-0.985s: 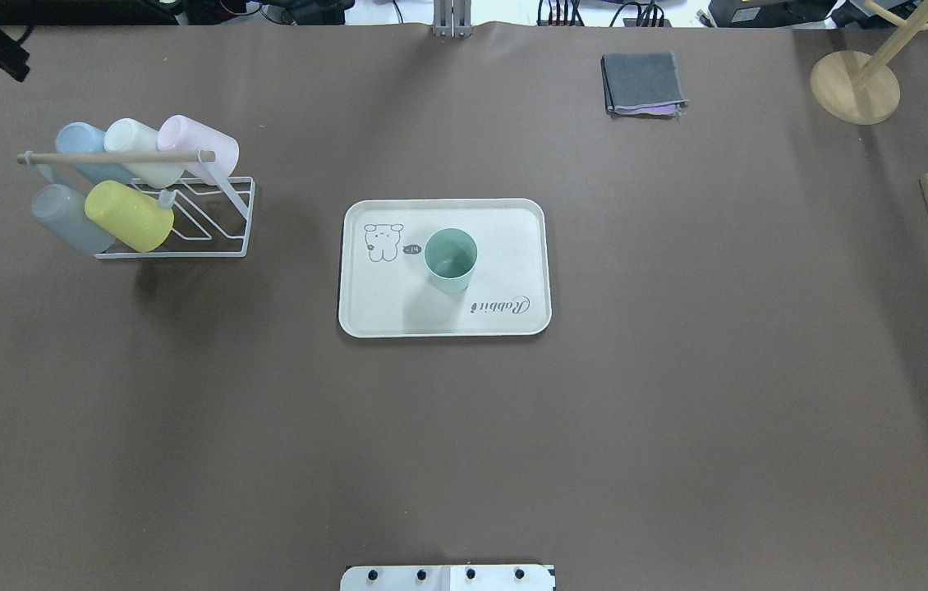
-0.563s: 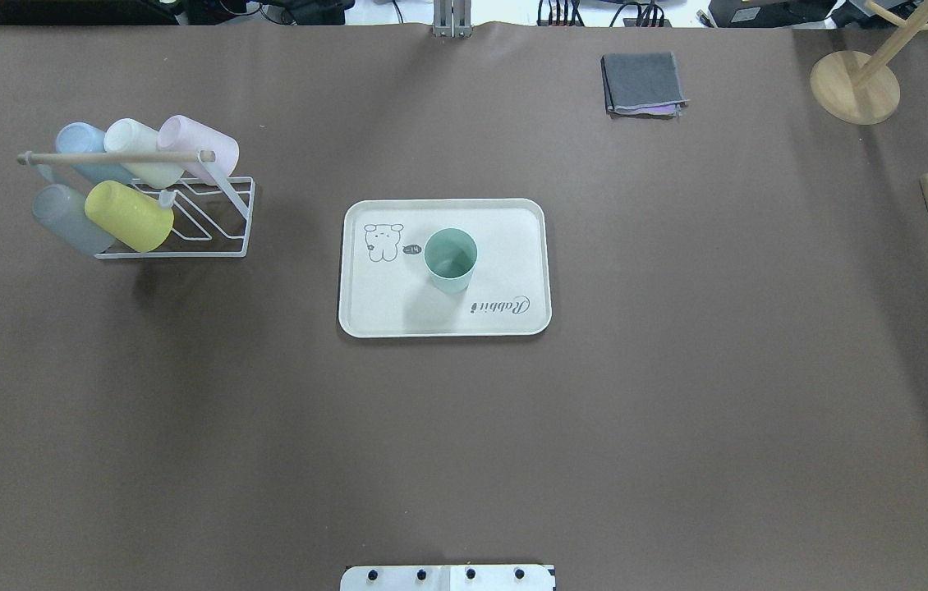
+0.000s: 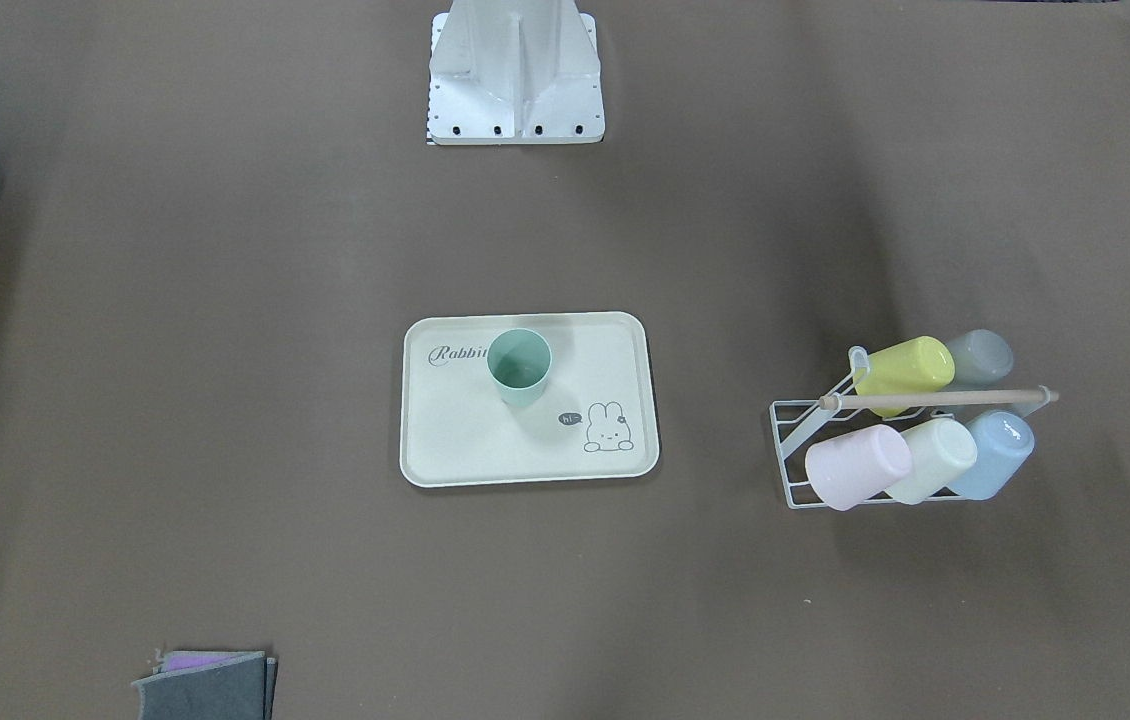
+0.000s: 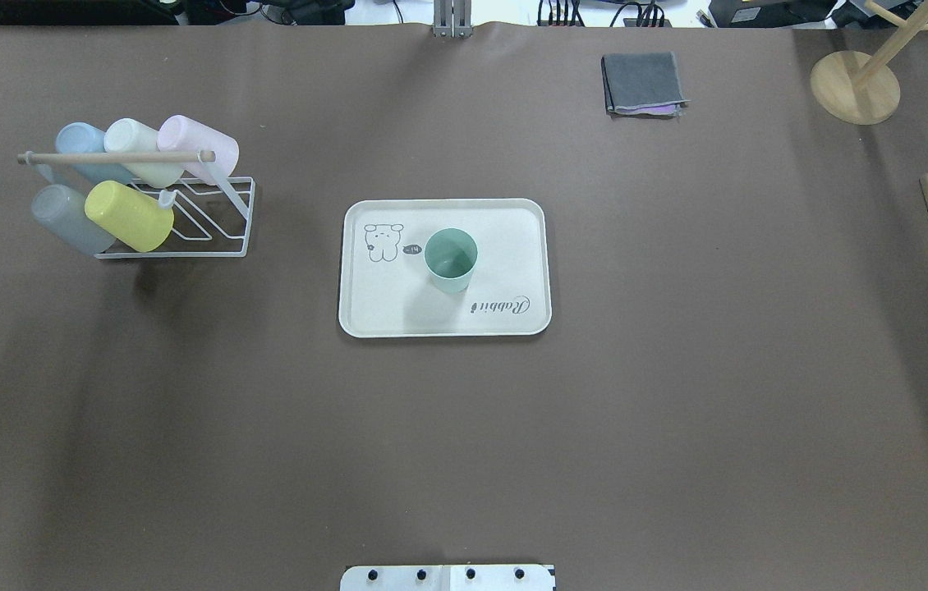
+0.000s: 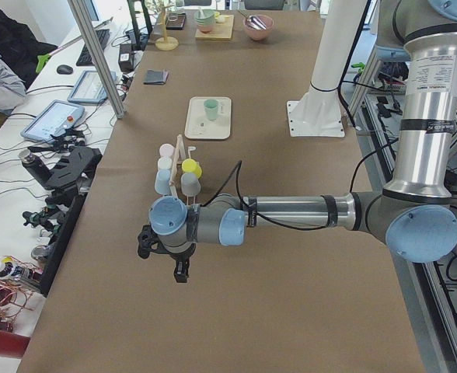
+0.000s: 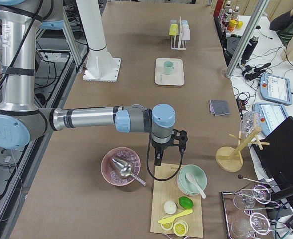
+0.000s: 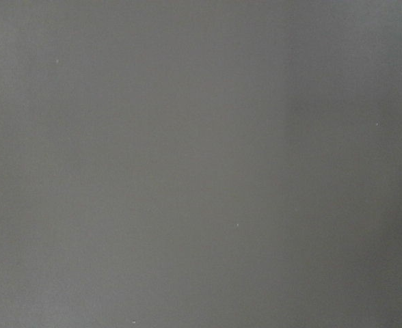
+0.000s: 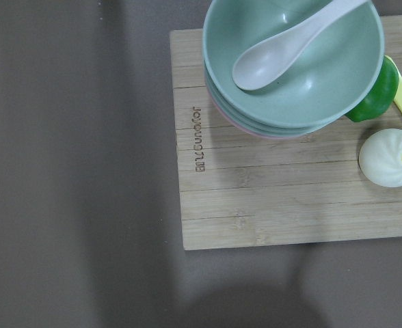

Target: Pick up and place green cup on tray

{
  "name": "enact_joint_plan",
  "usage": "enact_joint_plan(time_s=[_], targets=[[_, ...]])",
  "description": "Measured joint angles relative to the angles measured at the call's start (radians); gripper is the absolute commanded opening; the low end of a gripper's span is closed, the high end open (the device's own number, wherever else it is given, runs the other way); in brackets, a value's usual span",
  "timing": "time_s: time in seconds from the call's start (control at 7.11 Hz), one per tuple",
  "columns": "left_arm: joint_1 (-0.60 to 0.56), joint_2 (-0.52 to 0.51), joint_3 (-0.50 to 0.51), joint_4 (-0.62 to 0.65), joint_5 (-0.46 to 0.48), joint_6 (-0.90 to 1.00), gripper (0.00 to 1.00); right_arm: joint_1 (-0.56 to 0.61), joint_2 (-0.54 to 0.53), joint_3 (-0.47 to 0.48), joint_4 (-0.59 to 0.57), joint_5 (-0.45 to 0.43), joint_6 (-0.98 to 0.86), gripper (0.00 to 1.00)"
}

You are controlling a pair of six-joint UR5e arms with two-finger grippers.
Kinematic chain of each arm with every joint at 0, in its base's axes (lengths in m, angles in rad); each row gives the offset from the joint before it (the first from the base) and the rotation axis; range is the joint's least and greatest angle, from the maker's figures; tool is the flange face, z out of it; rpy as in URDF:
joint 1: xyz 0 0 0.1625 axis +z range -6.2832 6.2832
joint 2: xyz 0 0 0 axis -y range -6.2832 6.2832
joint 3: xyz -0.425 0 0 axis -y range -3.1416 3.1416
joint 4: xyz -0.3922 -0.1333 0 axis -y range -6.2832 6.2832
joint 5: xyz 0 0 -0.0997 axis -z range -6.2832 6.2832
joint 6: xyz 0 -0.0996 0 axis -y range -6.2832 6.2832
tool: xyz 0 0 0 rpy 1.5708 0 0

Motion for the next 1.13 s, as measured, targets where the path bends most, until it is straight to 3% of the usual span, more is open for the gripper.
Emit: enact_joint_plan(time_s=[1.13], targets=[[-0.026,0.026,-0.040,0.006,0.027,0.000,0.98,0.014,0.000,0.002,0.002,-0.008,0.001,1.00]])
